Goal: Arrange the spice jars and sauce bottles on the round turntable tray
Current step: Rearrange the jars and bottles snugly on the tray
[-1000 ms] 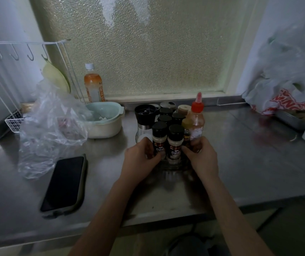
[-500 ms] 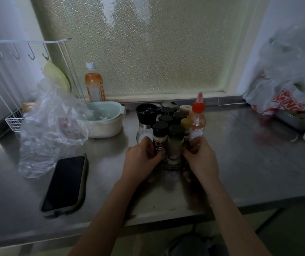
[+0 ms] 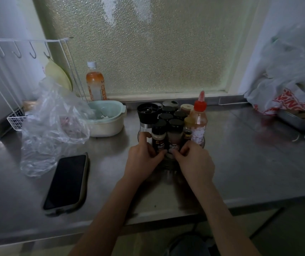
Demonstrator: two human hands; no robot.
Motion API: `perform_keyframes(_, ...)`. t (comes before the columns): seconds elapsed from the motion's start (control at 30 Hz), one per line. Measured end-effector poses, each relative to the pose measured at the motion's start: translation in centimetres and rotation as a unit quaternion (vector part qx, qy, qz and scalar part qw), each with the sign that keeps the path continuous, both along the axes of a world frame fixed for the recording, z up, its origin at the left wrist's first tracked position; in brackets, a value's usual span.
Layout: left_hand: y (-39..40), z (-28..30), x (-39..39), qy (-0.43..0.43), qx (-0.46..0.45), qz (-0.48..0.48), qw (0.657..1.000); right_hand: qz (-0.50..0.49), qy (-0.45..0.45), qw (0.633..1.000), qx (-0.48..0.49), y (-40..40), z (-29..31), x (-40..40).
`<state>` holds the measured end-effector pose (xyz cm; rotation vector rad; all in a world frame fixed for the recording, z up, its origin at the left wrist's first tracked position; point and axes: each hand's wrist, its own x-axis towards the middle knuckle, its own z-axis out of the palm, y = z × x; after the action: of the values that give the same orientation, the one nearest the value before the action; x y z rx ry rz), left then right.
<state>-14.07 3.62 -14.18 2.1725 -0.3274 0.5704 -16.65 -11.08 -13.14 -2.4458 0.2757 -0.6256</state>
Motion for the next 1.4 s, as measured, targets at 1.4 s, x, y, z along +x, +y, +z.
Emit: perform_keyframes(1.4, -0.4, -1.0, 1.0, 0.067, -0.051, -0.044, 0.995, -0.024, -0.062, 0.997, 0.041, -2.8, -1.2, 0.7)
